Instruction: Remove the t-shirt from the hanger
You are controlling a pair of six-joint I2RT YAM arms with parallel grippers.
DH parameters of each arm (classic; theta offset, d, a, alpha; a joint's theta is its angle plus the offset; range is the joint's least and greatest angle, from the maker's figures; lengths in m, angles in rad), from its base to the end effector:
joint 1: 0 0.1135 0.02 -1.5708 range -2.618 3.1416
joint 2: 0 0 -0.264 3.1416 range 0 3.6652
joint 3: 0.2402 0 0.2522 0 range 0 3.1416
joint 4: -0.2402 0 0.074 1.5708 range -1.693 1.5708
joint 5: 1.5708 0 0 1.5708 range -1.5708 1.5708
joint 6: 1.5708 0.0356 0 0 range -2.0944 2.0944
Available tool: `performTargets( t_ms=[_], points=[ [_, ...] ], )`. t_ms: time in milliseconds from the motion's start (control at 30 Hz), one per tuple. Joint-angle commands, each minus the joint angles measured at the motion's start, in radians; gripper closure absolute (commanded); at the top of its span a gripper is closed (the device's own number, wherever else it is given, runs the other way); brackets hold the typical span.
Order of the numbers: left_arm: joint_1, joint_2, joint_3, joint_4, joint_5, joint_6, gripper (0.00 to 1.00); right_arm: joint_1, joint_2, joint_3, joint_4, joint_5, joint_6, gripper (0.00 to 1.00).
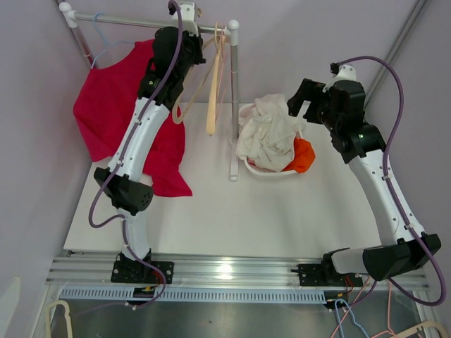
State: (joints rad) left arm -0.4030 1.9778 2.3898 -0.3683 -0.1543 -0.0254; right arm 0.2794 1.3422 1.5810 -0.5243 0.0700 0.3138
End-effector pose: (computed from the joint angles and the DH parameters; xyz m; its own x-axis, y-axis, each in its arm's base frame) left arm 0.4014 -0.1652 0.5138 0.0339 -0.0417 -0.9986 0.2472 0.9684 -0.0321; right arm 0.2785 0.0773 0.4560 -0.3225 0.2278 -0.9187 -0.1167 0.9536 0.2774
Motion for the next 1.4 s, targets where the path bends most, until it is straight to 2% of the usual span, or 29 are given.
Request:
performTargets(
  t_ms=[0, 367, 400, 433, 500, 533, 667, 767, 800, 900, 933, 1033, 1100, 1133, 1200, 1367],
  points=[
    [-0.008, 0.004, 0.006, 0.034, 0.005, 0.013, 0.99, -0.006, -0.034, -0.015, 0.049, -0.022, 0.01, 0.01],
    [-0.008, -0.014, -0.04, 0.002, 0.128, -0.018, 0.97, -0.013, -0.043, -0.036, 0.05, -0.03, 0.022, 0.0],
    [-0.008, -0.036, -0.052, 0.003, 0.146, -0.024, 0.92, -0.013, -0.044, -0.039, 0.05, -0.032, 0.025, 0.0],
    [-0.008, -0.048, -0.076, 0.014, 0.147, -0.024, 0.7, -0.013, -0.044, -0.042, 0.05, -0.038, 0.028, 0.01],
    [-0.008, -0.08, -0.113, 0.026, 0.147, -0.021, 0.64, -0.013, -0.046, -0.042, 0.05, -0.041, 0.033, 0.01],
    [-0.008, -0.12, -0.127, 0.037, 0.147, -0.019, 0.54, -0.013, -0.049, -0.044, 0.049, -0.044, 0.034, 0.0],
    [-0.007, -0.241, -0.196, 0.036, 0.105, 0.005, 0.42, -0.013, -0.061, -0.055, 0.059, -0.056, 0.045, 0.01],
    [0.012, -0.368, -0.244, 0.011, 0.091, 0.021, 0.41, -0.009, -0.045, -0.018, 0.041, -0.091, 0.039, 0.01],
    [0.035, -0.408, -0.317, 0.015, 0.096, 0.015, 0.4, -0.009, -0.038, -0.01, 0.035, -0.091, 0.036, 0.0],
    [0.105, -0.569, -0.482, 0.083, 0.136, -0.013, 0.29, -0.006, -0.043, -0.019, 0.038, -0.102, 0.041, 0.01],
    [0.127, -0.603, -0.512, 0.098, 0.145, -0.021, 0.17, -0.006, -0.044, -0.024, 0.04, -0.11, 0.044, 0.01],
    [0.225, -0.672, -0.604, 0.114, 0.177, -0.054, 0.01, -0.003, -0.043, -0.033, 0.041, -0.133, 0.044, 0.01],
    [0.307, -0.653, -0.601, 0.085, 0.126, -0.092, 0.0, -0.002, -0.043, -0.036, 0.038, -0.136, 0.042, 0.0],
    [0.347, -0.634, -0.563, 0.033, 0.145, -0.116, 0.01, -0.002, -0.044, -0.038, 0.035, -0.137, 0.041, 0.0],
    [0.461, -0.568, -0.537, -0.007, 0.273, -0.18, 0.01, -0.002, -0.048, -0.044, 0.038, -0.141, 0.039, 0.0],
    [0.575, -0.481, -0.498, 0.04, 0.395, -0.203, 0.01, -0.006, -0.044, -0.024, 0.032, -0.142, 0.021, 0.01]
  ],
)
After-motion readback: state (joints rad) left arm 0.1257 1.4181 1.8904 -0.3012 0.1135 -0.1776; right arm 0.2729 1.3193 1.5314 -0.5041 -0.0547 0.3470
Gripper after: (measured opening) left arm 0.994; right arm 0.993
